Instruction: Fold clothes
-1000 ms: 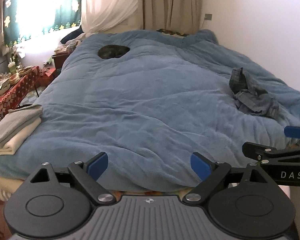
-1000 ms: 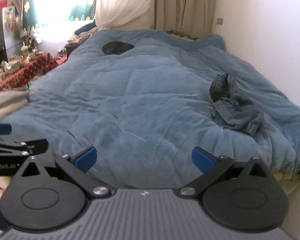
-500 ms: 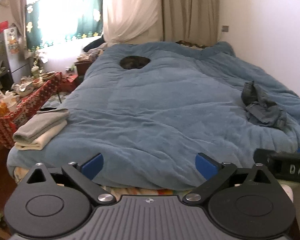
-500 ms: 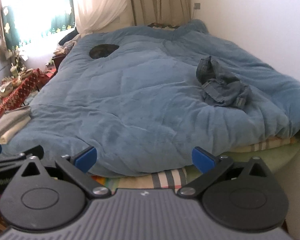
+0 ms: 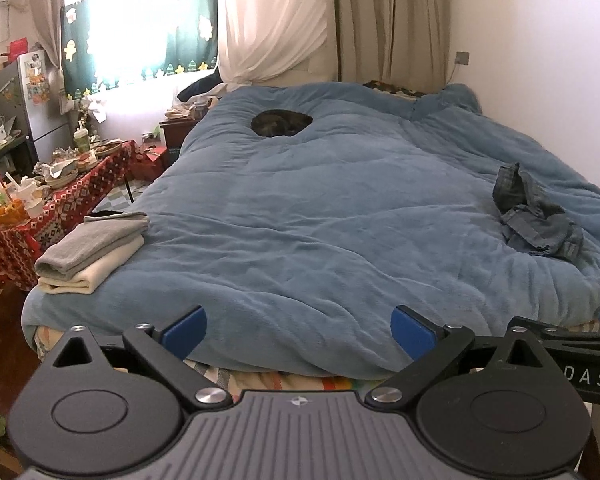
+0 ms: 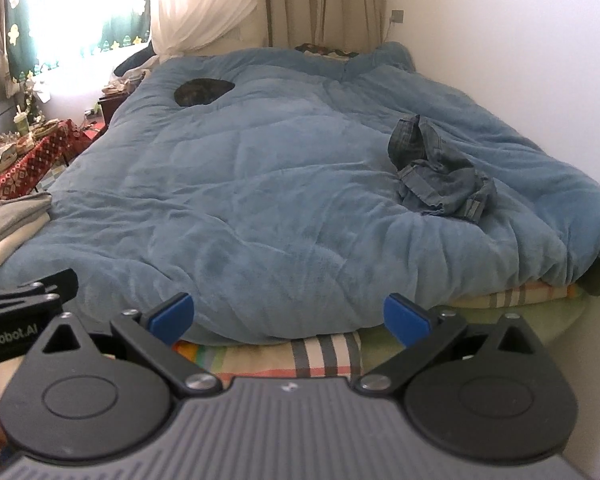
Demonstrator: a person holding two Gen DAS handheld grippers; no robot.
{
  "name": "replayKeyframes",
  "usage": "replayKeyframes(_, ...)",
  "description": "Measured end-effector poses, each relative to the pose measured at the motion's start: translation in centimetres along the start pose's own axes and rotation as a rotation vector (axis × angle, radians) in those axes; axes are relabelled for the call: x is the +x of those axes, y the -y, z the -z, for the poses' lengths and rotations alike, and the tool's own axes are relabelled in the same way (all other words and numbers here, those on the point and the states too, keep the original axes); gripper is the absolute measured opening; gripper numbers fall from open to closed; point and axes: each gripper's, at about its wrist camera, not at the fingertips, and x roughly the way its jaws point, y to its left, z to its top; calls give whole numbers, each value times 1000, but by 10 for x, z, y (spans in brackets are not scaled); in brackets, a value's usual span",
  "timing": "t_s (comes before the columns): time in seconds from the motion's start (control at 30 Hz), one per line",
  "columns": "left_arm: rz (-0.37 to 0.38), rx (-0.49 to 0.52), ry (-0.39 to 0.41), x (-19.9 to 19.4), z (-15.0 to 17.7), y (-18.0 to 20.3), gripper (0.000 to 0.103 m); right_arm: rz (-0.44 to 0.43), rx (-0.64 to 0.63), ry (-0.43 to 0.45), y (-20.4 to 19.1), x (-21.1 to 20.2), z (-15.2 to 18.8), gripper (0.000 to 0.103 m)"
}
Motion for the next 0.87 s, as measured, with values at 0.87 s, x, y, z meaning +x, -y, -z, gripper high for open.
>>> replayKeyframes(0.87, -5, 22, -6, 0, 3, 1, 99, 3, 7, -7, 6, 9, -1, 102)
